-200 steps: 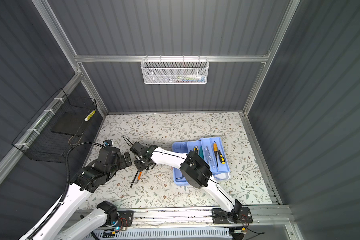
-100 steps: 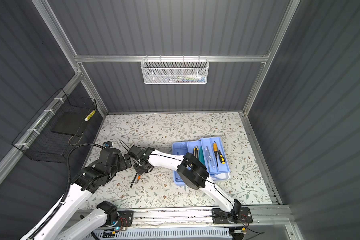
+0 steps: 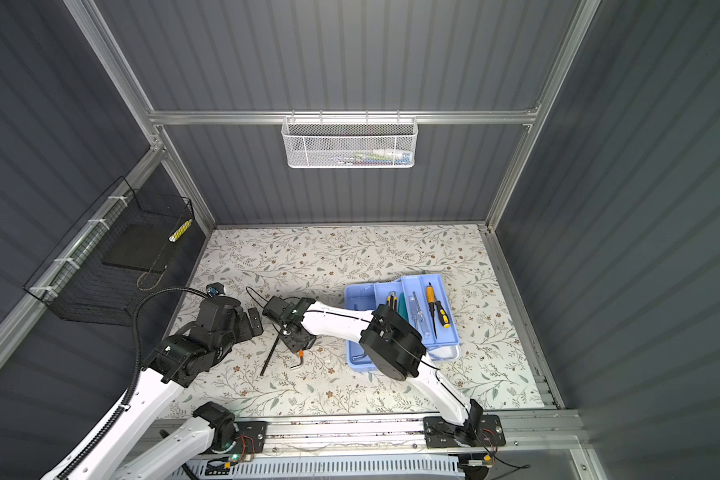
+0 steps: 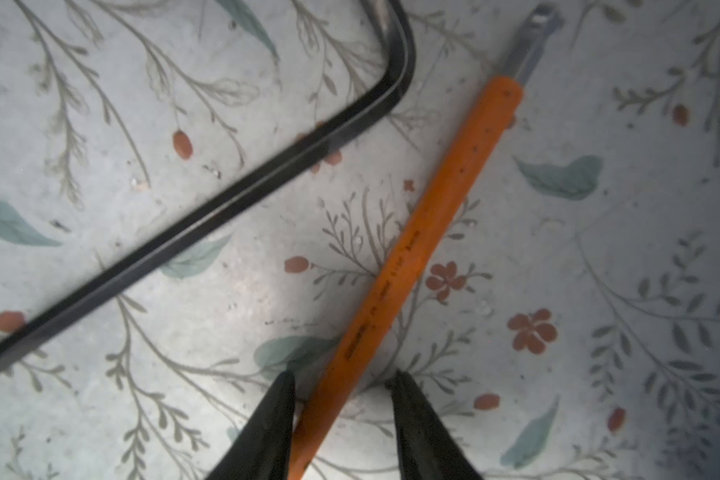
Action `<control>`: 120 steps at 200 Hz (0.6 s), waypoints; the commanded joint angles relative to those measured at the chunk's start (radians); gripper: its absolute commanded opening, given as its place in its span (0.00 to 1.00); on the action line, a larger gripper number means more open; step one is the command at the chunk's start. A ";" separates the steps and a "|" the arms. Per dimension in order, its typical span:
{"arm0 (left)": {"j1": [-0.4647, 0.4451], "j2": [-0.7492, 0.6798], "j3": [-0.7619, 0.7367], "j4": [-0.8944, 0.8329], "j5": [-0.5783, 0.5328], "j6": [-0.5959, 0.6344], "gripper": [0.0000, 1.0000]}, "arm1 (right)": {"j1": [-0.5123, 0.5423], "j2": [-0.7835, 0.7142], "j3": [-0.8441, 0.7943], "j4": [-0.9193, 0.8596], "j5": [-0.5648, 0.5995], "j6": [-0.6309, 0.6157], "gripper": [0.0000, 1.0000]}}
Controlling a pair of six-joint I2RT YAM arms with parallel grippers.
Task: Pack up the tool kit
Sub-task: 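Lower the right gripper onto the orange-handled tool and close it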
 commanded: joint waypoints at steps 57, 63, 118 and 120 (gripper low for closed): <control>0.002 -0.007 -0.023 0.007 -0.008 -0.012 0.99 | -0.001 0.089 0.084 -0.109 0.046 0.020 0.29; 0.002 -0.009 -0.024 0.008 -0.011 -0.013 1.00 | -0.004 0.088 0.086 -0.114 0.051 0.024 0.27; 0.002 -0.019 -0.028 0.012 -0.028 -0.022 1.00 | -0.038 0.017 0.030 -0.083 0.032 0.065 0.12; 0.002 -0.019 -0.030 0.012 -0.028 -0.021 1.00 | -0.039 0.012 0.029 -0.081 0.030 0.065 0.12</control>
